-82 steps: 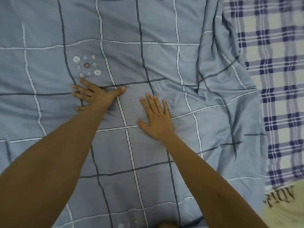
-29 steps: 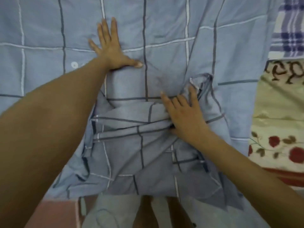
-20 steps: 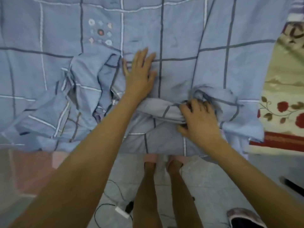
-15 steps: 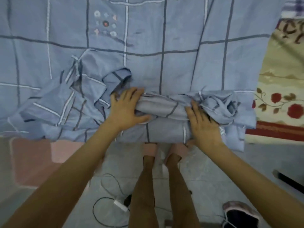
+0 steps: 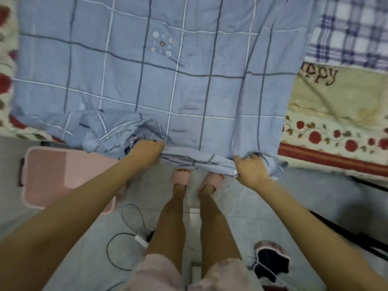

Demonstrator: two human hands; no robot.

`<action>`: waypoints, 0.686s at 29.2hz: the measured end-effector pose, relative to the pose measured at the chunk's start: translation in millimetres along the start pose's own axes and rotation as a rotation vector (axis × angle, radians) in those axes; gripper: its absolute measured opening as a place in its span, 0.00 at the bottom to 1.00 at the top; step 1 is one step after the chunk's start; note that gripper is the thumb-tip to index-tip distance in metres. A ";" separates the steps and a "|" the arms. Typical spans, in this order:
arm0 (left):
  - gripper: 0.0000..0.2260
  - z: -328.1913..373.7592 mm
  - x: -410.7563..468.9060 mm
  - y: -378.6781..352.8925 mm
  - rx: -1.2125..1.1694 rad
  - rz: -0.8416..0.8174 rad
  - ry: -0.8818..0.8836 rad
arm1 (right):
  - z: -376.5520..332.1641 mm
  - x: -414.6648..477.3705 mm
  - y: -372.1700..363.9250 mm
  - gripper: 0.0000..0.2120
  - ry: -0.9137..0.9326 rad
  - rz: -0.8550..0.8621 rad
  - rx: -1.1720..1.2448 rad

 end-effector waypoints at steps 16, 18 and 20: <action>0.14 -95.0 -179.2 137.5 -0.257 0.364 0.259 | 8.4 -122.4 224.7 0.11 -0.517 -0.087 0.055; 0.09 -113.3 -191.8 217.6 -0.496 0.497 0.279 | 44.1 -123.1 299.4 0.07 -0.613 0.116 0.169; 0.03 -135.2 -223.1 330.4 -0.708 0.773 0.251 | 77.8 -128.6 408.3 0.06 -0.686 0.471 0.507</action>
Point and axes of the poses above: each hand's wrist, its own x-axis towards the middle knuckle, its own y-axis out of the back of the hand, z = x × y, the point moved 3 cm from there along x, towards the middle knuckle, and after that the axes turned 8 degrees about y, right-handed, at the moved point
